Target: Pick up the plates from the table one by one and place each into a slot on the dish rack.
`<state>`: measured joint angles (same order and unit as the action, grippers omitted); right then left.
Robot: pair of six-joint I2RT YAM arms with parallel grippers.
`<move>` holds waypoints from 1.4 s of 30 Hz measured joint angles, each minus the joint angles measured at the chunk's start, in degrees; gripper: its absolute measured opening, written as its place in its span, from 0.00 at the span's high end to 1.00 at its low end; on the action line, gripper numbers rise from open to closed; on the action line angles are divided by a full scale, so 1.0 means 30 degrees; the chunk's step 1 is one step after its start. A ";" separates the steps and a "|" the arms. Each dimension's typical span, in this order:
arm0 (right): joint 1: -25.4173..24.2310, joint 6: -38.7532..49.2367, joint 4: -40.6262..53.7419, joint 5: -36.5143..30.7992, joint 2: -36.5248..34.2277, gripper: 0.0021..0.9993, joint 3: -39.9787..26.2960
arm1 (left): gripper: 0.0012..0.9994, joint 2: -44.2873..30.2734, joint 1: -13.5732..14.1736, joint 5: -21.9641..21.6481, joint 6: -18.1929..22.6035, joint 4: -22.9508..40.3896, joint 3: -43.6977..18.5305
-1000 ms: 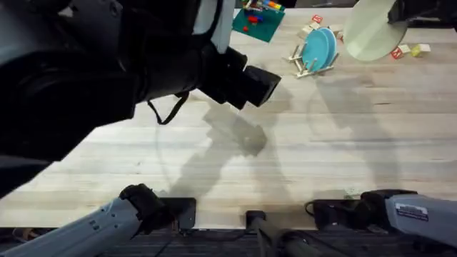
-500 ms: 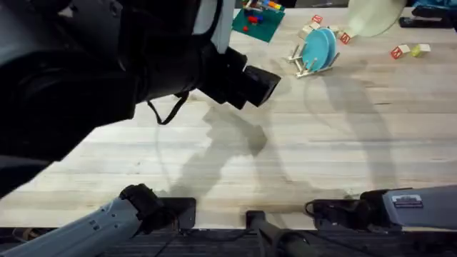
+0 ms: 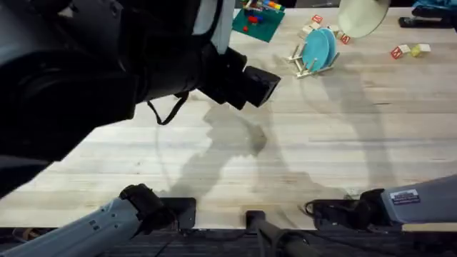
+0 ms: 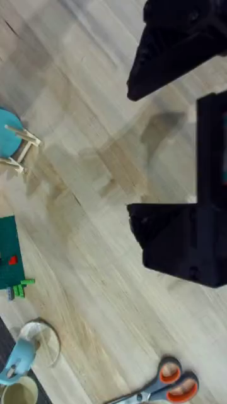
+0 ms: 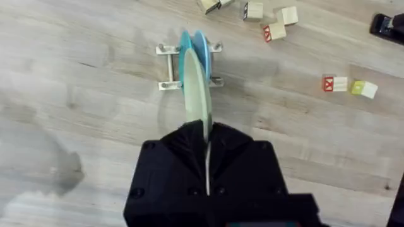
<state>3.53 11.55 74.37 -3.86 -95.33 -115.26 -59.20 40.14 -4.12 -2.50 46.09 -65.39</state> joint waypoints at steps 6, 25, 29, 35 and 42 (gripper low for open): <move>0.0380 -0.0069 -0.0007 0.0000 0.0000 0.97 -0.0007 | 0.01 0.0000 0.0000 0.0000 0.0000 0.0000 0.0000; 0.1821 -0.1020 -0.1267 -0.0007 -0.2741 0.97 -0.0087 | 0.01 0.0003 0.0000 0.0000 0.0000 0.0000 0.0000; 0.1821 -0.1048 -0.1608 -0.0007 -0.2999 0.97 -0.0087 | 0.01 0.0000 0.0000 0.0000 0.0000 0.0000 0.0000; 0.1821 -0.1151 -0.1784 -0.0007 -0.3898 0.97 -0.0087 | 0.01 0.0006 0.0000 0.0000 0.0000 0.0000 0.0000; 0.1821 -0.1151 -0.2002 -0.0579 -0.5297 0.97 -0.0087 | 0.01 0.0000 0.0000 0.0000 0.0000 0.0015 0.0000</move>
<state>8.99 8.10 68.36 -5.60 -111.22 -115.52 -59.20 40.14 -4.12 -2.50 46.13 -65.39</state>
